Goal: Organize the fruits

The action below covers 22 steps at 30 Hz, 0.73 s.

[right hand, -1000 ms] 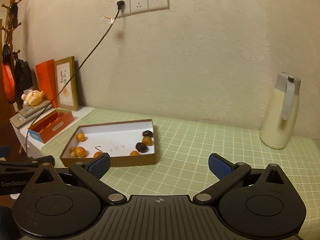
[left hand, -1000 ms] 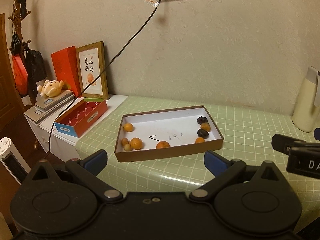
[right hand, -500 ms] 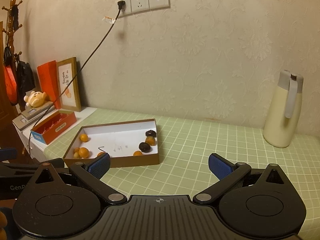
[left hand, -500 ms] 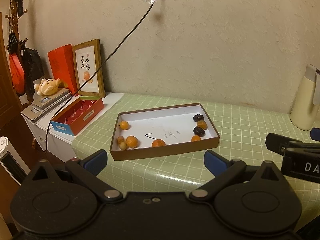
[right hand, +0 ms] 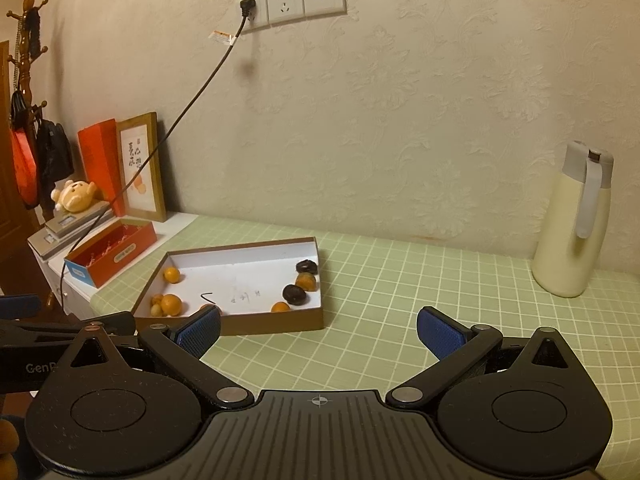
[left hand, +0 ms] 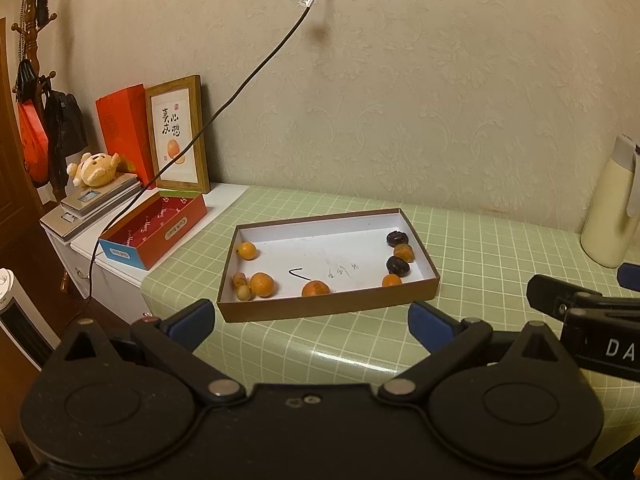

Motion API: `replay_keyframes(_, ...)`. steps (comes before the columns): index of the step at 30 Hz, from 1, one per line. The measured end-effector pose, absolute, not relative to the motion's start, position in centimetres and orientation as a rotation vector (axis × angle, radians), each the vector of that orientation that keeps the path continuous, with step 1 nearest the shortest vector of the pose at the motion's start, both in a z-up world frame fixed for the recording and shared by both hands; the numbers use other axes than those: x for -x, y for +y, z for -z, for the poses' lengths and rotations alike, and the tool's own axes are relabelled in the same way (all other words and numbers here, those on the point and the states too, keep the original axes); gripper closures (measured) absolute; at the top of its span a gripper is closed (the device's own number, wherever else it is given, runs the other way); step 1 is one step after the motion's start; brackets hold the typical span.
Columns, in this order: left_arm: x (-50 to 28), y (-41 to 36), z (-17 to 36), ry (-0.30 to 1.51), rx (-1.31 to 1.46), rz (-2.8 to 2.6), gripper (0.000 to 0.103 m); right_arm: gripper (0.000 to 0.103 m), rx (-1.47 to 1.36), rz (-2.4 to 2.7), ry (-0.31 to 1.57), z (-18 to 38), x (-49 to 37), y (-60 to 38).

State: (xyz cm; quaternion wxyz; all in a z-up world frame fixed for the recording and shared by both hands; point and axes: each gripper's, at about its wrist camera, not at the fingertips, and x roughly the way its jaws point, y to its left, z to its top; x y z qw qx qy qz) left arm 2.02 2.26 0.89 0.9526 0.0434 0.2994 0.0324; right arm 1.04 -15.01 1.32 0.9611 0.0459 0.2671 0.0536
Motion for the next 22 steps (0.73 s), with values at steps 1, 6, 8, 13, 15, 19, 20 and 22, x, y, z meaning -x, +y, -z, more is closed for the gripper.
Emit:
replay_keyframes(1, -2.0, 2.3, -0.9, 0.607, -0.088, -0.065, 0.006, 0.000, -0.093, -0.109, 0.540, -1.3, -1.0, -15.0)
replay_keyframes(6, -2.5, 2.6, -0.8, 0.623, -0.065, -0.057, 0.006, 0.000, -0.094, -0.109, 0.538, -1.3, -1.0, -15.1)
replay_keyframes(8, -2.6, 2.5, -0.8, 0.622, -0.067, -0.061, 0.006, 0.000, -0.099, -0.108, 0.539, -1.2, -1.1, -14.9)
replay_keyframes(13, -3.1, 2.5, -0.7, 0.616, -0.066, -0.055, 0.006, 0.000, -0.098, -0.109, 0.545, -1.2, -1.7, -14.7)
replay_keyframes(15, -3.2, 2.5, -0.6, 0.610, -0.063, -0.041, 0.007, 0.000, -0.101, -0.108, 0.548, -1.1, -1.9, -14.7)
replay_keyframes(19, -3.6, 2.3, -0.5, 0.594, -0.068, -0.028, 0.009, 0.000, -0.107, -0.107, 0.555, -0.9, -2.4, -14.8)
replay_keyframes(20, -3.8, 2.2, -0.5, 0.596, -0.067, -0.027, 0.009, 0.000, -0.109, -0.106, 0.556, -0.9, -2.5, -14.8)
replay_keyframes(22, -4.1, 2.2, -0.4, 0.603, -0.061, -0.032, 0.008, 0.000, -0.112, -0.108, 0.557, -0.8, -2.7, -14.9)
